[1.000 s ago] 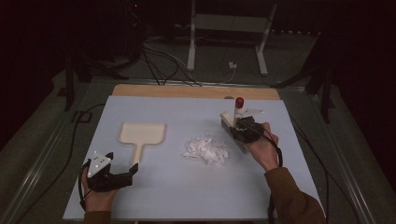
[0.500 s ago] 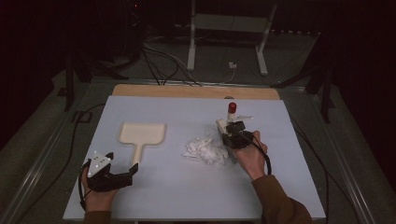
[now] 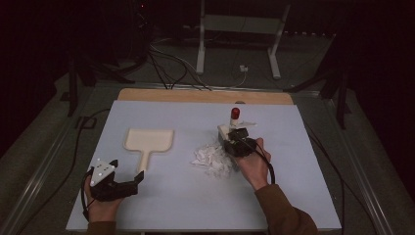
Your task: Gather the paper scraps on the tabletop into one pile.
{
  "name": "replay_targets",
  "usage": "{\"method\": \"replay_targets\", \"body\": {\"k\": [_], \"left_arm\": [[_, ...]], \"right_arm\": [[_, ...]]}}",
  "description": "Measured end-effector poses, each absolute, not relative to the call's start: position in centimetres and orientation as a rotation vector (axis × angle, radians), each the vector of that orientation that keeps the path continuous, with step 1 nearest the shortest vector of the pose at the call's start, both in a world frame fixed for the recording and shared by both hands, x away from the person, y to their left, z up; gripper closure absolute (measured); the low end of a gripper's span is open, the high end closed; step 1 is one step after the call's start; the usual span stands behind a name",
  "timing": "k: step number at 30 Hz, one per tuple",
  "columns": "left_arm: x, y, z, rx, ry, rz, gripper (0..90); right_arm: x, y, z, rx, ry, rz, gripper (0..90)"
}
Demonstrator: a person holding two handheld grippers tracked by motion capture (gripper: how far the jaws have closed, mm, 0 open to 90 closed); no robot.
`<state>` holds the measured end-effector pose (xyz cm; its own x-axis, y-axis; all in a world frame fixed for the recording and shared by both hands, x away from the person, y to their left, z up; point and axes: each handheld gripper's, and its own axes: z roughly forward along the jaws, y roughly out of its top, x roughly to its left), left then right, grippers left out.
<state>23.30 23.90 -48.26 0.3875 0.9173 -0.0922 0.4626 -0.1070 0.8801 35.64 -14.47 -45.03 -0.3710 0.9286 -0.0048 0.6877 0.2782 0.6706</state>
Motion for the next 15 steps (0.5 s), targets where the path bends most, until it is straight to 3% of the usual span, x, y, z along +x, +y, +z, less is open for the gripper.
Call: {"method": "replay_targets", "body": {"k": [15], "left_arm": [[23.4, 23.8, -48.4, 1.739, 1.216, 0.621, 0.5]], "right_arm": [[36.2, -18.8, -43.8, 1.456, 2.110, 0.863, 67.3]]}}
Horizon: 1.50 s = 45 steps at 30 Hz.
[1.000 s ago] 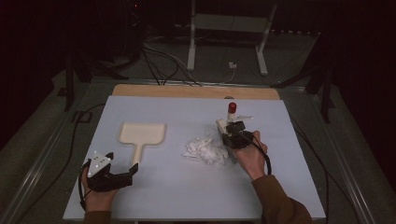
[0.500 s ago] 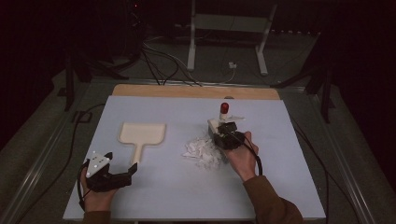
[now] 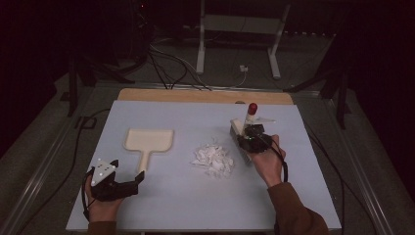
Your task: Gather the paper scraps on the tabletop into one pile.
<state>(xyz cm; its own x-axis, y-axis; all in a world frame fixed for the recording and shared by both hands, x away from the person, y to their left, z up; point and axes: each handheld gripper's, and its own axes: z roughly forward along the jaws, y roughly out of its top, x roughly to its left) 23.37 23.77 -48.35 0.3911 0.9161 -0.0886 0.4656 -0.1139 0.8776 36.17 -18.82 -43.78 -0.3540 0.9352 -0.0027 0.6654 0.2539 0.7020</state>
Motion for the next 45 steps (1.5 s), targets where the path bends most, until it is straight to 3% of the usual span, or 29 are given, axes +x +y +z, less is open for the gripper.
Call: {"method": "replay_targets", "body": {"k": [20, 30, 36, 45], "left_arm": [[23.4, 23.8, -48.6, 1.738, 1.225, 0.618, 0.5], [23.6, 24.0, -49.2, 1.734, 1.260, 0.606, 0.5], [24.1, 23.6, -49.3, 1.756, 1.272, 0.608, 0.5], [26.0, 23.4, -49.0, 1.792, 1.325, 0.623, 0.5]], "right_arm": [[36.8, -23.9, -45.4, 1.330, 2.238, 0.876, 67.0], [37.2, -24.7, -45.9, 1.382, 2.225, 0.993, 59.7], [37.5, -24.6, -46.0, 1.393, 2.201, 0.986, 66.6], [37.5, -24.8, -46.0, 1.360, 2.199, 0.978, 67.2]]}}
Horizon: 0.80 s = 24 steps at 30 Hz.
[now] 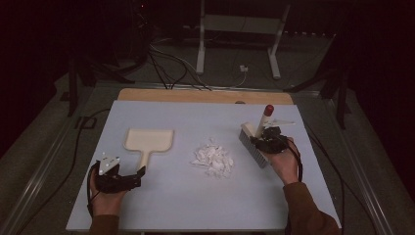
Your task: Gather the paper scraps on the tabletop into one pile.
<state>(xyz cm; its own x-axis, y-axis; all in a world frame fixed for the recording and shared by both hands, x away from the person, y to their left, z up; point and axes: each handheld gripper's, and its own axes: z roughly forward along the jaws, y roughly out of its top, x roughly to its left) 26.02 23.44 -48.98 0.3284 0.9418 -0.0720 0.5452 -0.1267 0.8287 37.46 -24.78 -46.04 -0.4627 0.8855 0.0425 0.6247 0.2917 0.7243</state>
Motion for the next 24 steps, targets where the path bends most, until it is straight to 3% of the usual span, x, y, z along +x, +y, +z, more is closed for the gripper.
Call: {"method": "replay_targets", "body": {"k": [24], "left_arm": [[30.2, 20.4, -50.8, 1.930, 1.466, 0.655, 4.8]], "right_arm": [[37.4, -24.5, -46.1, 1.339, 2.206, 0.975, 66.9]]}}
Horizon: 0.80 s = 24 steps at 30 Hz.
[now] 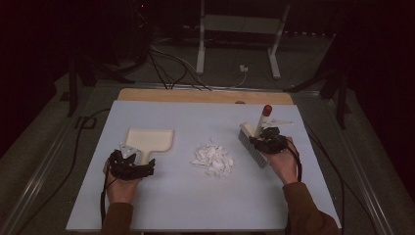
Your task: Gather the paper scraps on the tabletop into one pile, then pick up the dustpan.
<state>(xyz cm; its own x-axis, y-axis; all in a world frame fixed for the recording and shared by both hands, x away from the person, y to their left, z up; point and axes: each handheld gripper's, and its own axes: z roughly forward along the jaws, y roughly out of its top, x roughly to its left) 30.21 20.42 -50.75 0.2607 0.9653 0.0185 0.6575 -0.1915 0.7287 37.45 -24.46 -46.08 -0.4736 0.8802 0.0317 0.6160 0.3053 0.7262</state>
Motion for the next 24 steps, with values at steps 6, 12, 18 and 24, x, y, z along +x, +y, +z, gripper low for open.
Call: {"method": "replay_targets", "body": {"k": [6, 12, 18, 24], "left_arm": [[30.9, 19.9, -51.5, 1.950, 1.522, 0.640, 7.5], [31.4, 19.4, -52.2, 1.997, 1.562, 0.626, 10.9], [31.7, 19.5, -52.1, 1.967, 1.613, 0.598, 26.8], [32.1, 19.2, -51.5, 1.986, 1.639, 0.565, 53.0]], "right_arm": [[37.4, -24.3, -46.1, 1.329, 2.211, 0.970, 66.8], [37.3, -24.3, -46.1, 1.324, 2.211, 0.971, 66.7], [37.3, -24.2, -46.1, 1.305, 2.216, 0.963, 66.8], [37.2, -23.9, -46.2, 1.278, 2.222, 0.947, 66.8]]}}
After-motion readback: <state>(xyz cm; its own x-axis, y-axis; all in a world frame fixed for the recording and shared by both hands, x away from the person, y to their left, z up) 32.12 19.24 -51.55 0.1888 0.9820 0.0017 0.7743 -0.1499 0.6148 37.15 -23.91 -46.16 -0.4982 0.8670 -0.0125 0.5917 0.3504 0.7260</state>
